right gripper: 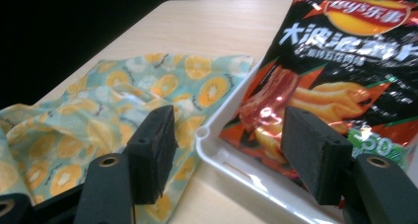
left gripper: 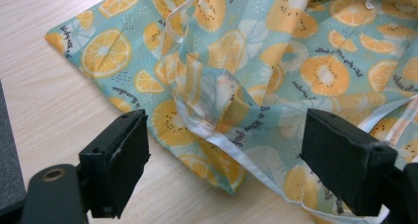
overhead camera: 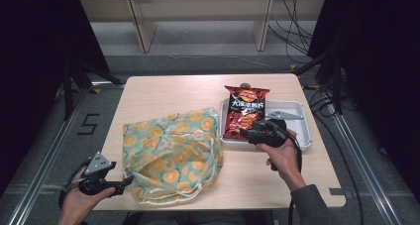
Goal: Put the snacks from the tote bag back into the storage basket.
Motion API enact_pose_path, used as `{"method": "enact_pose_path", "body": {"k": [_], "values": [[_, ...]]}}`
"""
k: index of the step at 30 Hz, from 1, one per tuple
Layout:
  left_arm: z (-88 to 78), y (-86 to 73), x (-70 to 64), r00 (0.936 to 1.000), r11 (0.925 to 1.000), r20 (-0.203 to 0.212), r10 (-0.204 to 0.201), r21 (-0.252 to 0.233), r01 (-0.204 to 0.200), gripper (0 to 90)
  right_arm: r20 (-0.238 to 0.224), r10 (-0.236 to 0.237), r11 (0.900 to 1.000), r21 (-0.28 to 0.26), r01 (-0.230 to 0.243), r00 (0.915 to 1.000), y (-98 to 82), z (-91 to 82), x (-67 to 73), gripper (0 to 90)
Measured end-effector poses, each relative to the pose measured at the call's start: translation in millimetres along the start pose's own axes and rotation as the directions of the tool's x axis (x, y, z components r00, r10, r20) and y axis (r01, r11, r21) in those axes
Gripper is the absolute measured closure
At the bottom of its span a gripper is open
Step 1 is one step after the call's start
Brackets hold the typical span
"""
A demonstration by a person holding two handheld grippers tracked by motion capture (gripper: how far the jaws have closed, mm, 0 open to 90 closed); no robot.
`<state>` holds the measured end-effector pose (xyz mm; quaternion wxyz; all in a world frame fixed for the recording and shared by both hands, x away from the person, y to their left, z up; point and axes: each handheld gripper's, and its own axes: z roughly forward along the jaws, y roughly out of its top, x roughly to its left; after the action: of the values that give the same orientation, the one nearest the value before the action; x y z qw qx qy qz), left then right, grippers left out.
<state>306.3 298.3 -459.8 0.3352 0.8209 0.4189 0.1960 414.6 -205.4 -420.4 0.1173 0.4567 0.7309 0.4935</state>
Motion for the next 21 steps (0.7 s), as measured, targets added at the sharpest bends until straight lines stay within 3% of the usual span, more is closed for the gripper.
{"method": "enact_pose_path", "body": {"k": [2,3,5,6,7,9,10,11,12,13,15,16,17,18,21], "values": [[-0.2,-0.1,0.0,1.0000,1.0000,0.001,-0.003,0.000,0.003,17.7,0.003,0.005,1.000,0.025,-0.005,1.0000,-3.0,-0.8,3.6,37.4],[0.0,-0.4,-0.4,1.0000,1.0000,-0.004,-0.004,-0.006,0.004,17.7,0.006,-0.015,1.000,0.021,0.015,0.9999,-4.6,0.0,4.3,37.3],[0.9,-0.9,-0.8,1.0000,0.9997,-0.003,-0.007,-0.023,0.007,17.7,0.001,0.024,0.999,0.042,-0.024,0.9997,-8.6,-1.9,11.7,36.8],[0.9,-0.9,-0.8,1.0000,0.9997,-0.003,-0.007,-0.023,0.007,17.7,0.001,-0.033,0.999,0.033,0.033,0.9995,-9.9,-1.2,9.2,36.7],[0.9,-0.9,-0.7,1.0000,0.9997,-0.003,-0.007,-0.023,0.006,17.7,0.003,-0.020,0.998,0.055,0.020,0.9998,-12.0,-3.4,12.0,36.6],[0.1,-0.3,-0.5,1.0000,1.0000,-0.004,-0.002,-0.008,0.002,17.7,-0.008,-0.039,0.998,0.056,0.039,0.9992,-15.2,-4.8,16.1,36.1],[2.5,-0.3,-2.3,0.9994,0.9990,-0.008,-0.034,-0.029,0.034,17.7,-0.007,-0.043,0.997,0.062,0.043,0.9991,-16.5,-5.7,17.5,36.1],[2.4,-0.3,-2.8,0.9992,0.9987,-0.005,-0.039,-0.032,0.038,17.7,-0.019,-0.047,0.997,0.066,0.049,0.9987,-18.5,-6.7,19.3,36.1],[1.7,0.0,-2.6,0.9994,0.9992,-0.010,-0.033,-0.025,0.033,17.7,-0.014,-0.064,0.996,0.055,0.065,0.9979,-19.8,-7.1,19.3,36.0],[2.2,-0.2,-2.5,0.9994,0.9990,-0.009,-0.033,-0.031,0.033,17.7,-0.019,-0.047,0.997,0.068,0.048,0.9987,-22.4,-8.0,22.3,35.8],[1.8,-0.2,-1.4,0.9997,0.9995,-0.008,-0.023,-0.020,0.022,17.7,-0.017,-0.063,0.994,0.085,0.064,0.9979,-25.9,-9.3,22.6,35.6],[0.4,-0.3,-0.4,1.0000,0.9999,-0.005,-0.002,-0.013,0.002,17.7,-0.024,-0.045,0.995,0.091,0.047,0.9987,-28.1,-8.7,24.5,35.6],[1.0,-0.8,-0.7,1.0000,0.9997,-0.004,-0.006,-0.024,0.006,17.7,-0.022,-0.078,0.993,0.092,0.080,0.9967,-30.4,-8.5,22.0,35.4],[0.8,-0.7,-0.8,1.0000,0.9997,-0.004,-0.007,-0.024,0.007,17.7,-0.022,-0.062,0.993,0.100,0.064,0.9978,-32.4,-8.4,23.5,35.3],[-0.4,0.2,-0.1,1.0000,1.0000,0.002,-0.003,-0.006,0.003,17.7,-0.028,-0.076,0.989,0.125,0.079,0.9967,-39.5,-9.3,24.2,34.6]]}}
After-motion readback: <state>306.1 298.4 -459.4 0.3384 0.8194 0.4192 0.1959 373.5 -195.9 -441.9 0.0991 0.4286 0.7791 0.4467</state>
